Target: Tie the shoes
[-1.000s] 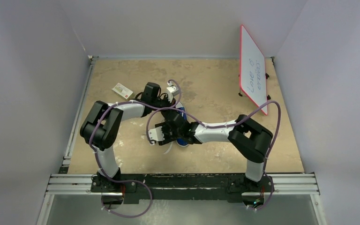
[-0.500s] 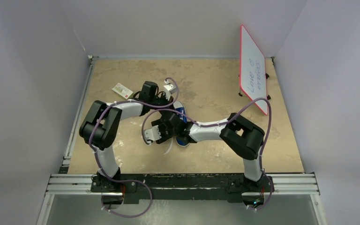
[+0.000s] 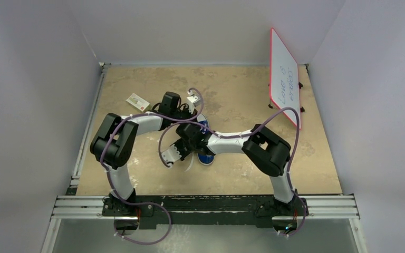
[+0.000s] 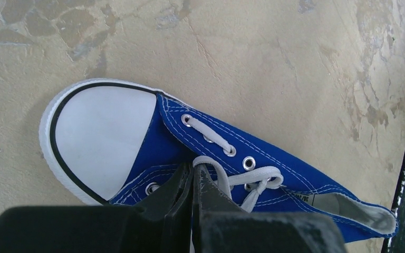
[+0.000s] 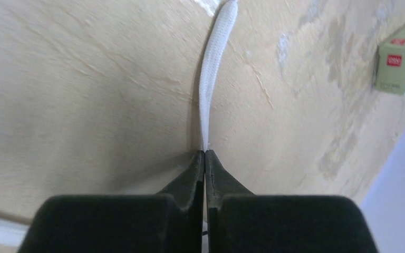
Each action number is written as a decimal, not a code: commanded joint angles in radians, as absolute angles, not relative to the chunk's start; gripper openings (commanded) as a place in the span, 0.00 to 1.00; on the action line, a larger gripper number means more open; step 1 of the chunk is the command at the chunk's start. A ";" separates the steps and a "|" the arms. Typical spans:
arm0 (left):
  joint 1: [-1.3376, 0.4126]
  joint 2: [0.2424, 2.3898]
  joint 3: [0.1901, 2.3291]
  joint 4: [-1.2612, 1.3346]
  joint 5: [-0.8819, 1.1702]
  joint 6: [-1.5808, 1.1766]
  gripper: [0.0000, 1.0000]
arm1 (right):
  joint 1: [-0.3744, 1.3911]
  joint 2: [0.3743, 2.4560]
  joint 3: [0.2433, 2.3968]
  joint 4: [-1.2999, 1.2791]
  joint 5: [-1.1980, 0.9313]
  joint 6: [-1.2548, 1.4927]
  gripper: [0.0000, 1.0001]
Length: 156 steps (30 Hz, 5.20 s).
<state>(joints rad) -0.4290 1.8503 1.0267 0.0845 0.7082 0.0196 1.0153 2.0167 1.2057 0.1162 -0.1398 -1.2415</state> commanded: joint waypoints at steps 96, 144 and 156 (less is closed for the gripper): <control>-0.469 1.614 0.764 0.446 0.651 -0.292 0.00 | 0.582 1.549 0.860 0.033 -0.512 -0.129 0.30; -0.469 1.438 0.681 0.339 0.635 -0.255 0.00 | 0.399 1.601 0.795 0.275 -0.900 0.072 0.52; -0.471 1.413 0.666 0.362 0.632 -0.280 0.00 | 0.395 1.686 0.780 0.405 -0.955 0.158 0.48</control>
<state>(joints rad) -0.4671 1.4544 0.6674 0.3134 0.6308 -0.2592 0.3981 1.6726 0.7624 0.3264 -0.9035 0.1329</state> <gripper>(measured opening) 0.007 0.487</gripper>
